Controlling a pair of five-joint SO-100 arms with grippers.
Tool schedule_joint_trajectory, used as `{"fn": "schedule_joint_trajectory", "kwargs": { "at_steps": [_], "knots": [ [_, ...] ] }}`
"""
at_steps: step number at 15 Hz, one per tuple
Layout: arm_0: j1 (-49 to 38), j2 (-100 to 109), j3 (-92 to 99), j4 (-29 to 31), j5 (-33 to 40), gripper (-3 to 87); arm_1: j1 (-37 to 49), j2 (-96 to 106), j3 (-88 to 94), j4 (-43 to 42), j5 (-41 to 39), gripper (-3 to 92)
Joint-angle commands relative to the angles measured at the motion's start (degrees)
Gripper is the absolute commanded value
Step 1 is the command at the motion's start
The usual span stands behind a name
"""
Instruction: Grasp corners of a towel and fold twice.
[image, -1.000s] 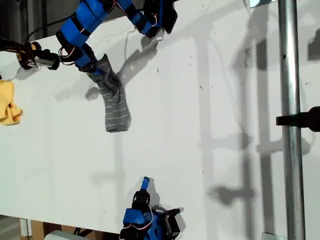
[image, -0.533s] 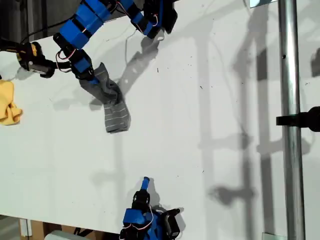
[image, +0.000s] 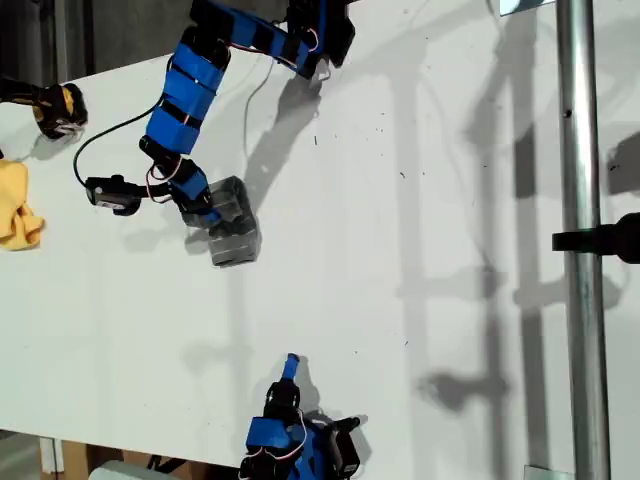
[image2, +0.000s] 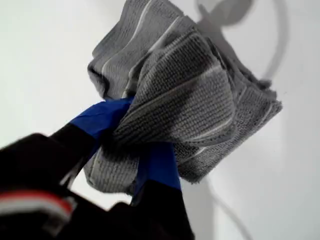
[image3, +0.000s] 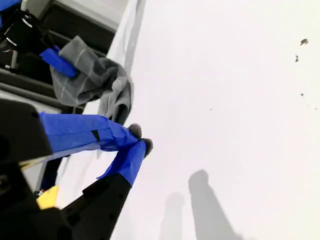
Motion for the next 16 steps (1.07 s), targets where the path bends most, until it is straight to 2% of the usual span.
{"fn": "schedule_joint_trajectory", "kwargs": {
  "at_steps": [1, 4, 5, 7, 8, 10, 12, 13, 14, 16],
  "knots": [
    [-0.1, 0.4, 0.4, 0.0, -0.4, -1.4, -1.0, -2.1, -5.0, -4.6, 1.1, -0.2],
    [0.0, 0.4, 0.4, 0.0, -0.4, -1.3, -1.4, -10.6, -7.6, -10.1, 1.8, -0.2],
    [0.0, 0.4, 0.4, 0.0, -0.4, -1.3, -1.7, -14.7, -10.1, -10.5, 2.1, 4.6],
    [0.0, 0.4, 0.4, 0.0, -0.4, -1.3, -2.2, -20.0, -16.2, -9.3, 2.0, 21.4],
    [0.0, 0.4, 0.4, 0.0, -0.4, -1.3, -2.8, -19.0, -17.7, -9.1, 1.7, 26.4],
    [-0.1, 0.4, 0.4, 0.0, -0.4, -1.3, -3.6, -13.8, -18.8, -8.9, 1.6, 30.7],
    [0.0, 0.4, 0.4, 0.0, -0.5, -1.3, -4.3, -7.2, -18.8, -8.8, 1.3, 41.7],
    [0.0, 0.4, 0.4, 0.0, -0.5, -1.3, -4.5, -3.8, -18.4, -9.1, 1.3, 27.9],
    [0.0, 0.4, 0.4, 0.0, -0.6, -1.4, -4.6, 0.1, -17.9, -9.4, 1.3, 10.0],
    [0.0, 0.4, 0.4, 0.0, -0.6, -1.4, -3.4, 9.3, -15.3, -9.7, 1.3, 8.1]
  ]
}}
